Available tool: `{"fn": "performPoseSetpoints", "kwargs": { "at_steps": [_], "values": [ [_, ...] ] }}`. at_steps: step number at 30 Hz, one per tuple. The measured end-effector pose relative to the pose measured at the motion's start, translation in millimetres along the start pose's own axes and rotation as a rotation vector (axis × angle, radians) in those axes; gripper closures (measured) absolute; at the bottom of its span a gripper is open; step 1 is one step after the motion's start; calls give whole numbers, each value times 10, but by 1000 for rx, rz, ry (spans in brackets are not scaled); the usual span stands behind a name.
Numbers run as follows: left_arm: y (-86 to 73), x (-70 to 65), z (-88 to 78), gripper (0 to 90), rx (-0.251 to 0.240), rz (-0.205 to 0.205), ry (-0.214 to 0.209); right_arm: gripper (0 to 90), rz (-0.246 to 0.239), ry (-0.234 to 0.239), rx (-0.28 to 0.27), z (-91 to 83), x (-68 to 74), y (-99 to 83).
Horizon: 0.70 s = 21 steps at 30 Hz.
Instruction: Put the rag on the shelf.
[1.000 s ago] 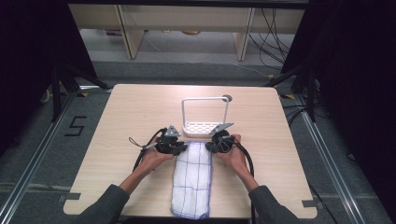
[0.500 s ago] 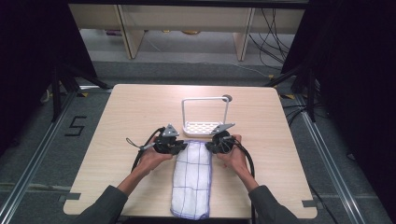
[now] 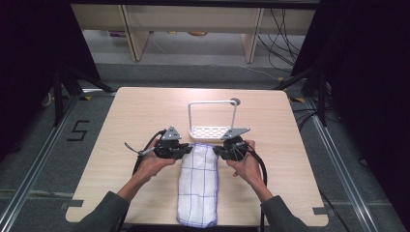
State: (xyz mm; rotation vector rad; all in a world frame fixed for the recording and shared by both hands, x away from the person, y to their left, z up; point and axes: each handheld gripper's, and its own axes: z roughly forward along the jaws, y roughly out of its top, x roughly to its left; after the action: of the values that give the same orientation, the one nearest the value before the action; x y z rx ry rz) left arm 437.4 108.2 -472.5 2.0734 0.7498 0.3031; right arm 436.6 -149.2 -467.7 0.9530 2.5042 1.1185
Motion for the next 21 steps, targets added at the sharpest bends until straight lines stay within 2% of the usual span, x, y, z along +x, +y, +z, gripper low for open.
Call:
{"fn": "performPoseSetpoints", "kwargs": {
  "at_steps": [1, 3, 4, 5, 6, 7, 10, 13, 17, 18, 21],
  "values": [
    [10, -17, -6, 791, -20, -16, -7, 851, 0, 6, -6, -28, 13, 7],
    [41, -41, -57, 793, -20, -16, -16, 851, 0, 5, -15, -107, 43, 22],
    [57, -60, -76, 793, -33, -20, -20, 852, -15, 9, -5, -149, 40, 33],
    [75, -79, -104, 794, -36, -21, -24, 852, 8, 2, -24, -178, 65, 34],
    [94, -92, -129, 794, -39, -15, -32, 852, -2, 6, -31, -209, 65, 43],
    [111, -109, -154, 794, -47, -12, -32, 852, -4, 10, -13, -260, 68, 56],
    [146, -145, -213, 794, -57, 4, -46, 853, -6, 21, -26, -335, 74, 79],
    [169, -169, -269, 794, -68, -4, -56, 853, 7, 24, -42, -394, 91, 93],
    [197, -201, -324, 792, -71, -13, -61, 854, 19, 35, -33, -466, 125, 118],
    [221, -212, -363, 792, -76, -11, -64, 854, -18, 41, -43, -494, 132, 144],
    [257, -227, -431, 793, -87, -14, -69, 854, -15, 46, -60, -560, 155, 181]
  ]
}}
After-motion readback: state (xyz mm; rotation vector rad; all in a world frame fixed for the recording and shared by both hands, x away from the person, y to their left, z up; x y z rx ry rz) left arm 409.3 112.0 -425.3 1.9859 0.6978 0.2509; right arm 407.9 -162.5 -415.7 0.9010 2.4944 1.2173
